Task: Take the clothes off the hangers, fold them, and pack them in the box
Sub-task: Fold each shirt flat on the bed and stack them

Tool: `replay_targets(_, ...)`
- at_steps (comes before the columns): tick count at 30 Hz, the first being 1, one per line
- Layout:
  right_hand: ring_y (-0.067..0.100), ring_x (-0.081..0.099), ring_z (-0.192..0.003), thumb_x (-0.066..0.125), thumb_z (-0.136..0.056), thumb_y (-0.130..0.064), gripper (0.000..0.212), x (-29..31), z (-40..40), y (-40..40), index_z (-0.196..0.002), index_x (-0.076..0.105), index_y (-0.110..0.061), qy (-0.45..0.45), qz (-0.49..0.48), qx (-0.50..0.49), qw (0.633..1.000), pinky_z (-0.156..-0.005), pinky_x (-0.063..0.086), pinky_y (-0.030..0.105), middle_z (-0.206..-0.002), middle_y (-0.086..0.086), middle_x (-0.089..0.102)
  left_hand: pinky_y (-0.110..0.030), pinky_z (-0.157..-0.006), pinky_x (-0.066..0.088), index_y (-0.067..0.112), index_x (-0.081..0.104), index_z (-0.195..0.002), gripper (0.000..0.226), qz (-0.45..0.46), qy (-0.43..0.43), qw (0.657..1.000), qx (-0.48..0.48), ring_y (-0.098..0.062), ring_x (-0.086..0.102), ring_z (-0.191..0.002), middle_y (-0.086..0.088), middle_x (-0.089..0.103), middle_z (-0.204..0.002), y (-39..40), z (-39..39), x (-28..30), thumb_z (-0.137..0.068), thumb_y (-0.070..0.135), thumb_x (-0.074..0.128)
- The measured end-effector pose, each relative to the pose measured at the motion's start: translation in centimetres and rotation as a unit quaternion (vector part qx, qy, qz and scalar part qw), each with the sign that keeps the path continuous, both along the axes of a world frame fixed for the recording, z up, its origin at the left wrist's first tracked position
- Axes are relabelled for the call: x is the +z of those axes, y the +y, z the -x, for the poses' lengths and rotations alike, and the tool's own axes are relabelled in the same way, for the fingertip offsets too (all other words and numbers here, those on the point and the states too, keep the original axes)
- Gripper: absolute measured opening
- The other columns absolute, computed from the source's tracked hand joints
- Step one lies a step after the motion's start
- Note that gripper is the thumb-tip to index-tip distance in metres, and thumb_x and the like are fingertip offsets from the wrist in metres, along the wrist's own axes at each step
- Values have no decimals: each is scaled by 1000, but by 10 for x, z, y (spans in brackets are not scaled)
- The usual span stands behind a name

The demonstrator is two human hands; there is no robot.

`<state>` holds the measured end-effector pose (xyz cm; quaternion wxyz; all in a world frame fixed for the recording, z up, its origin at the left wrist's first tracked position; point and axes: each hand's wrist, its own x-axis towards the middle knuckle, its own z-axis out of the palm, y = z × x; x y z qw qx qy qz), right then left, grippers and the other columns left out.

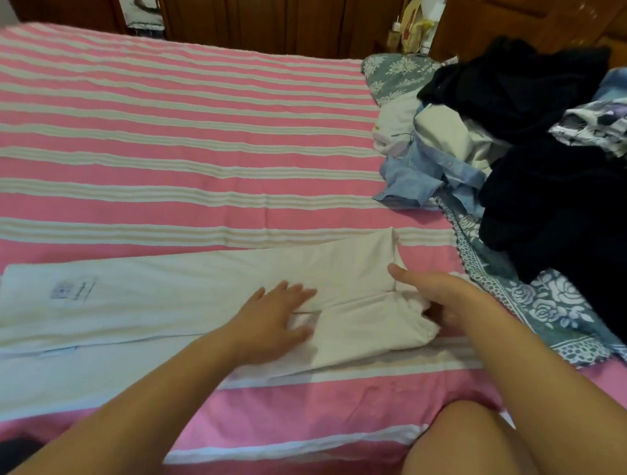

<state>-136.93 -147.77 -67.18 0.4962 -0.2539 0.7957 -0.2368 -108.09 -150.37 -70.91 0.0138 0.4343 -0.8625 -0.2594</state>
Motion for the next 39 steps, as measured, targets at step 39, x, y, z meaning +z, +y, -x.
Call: replay_targets(39, 34, 56, -120, 56, -97, -36, 53, -63, -161, -47, -144, 43, -15, 272, 131, 221, 927, -91, 47, 38, -138, 10, 53, -32, -62, 61, 24, 33, -147, 71, -290, 319, 798, 421, -26, 65, -98, -5, 58, -116, 46, -100, 6, -88, 5, 68)
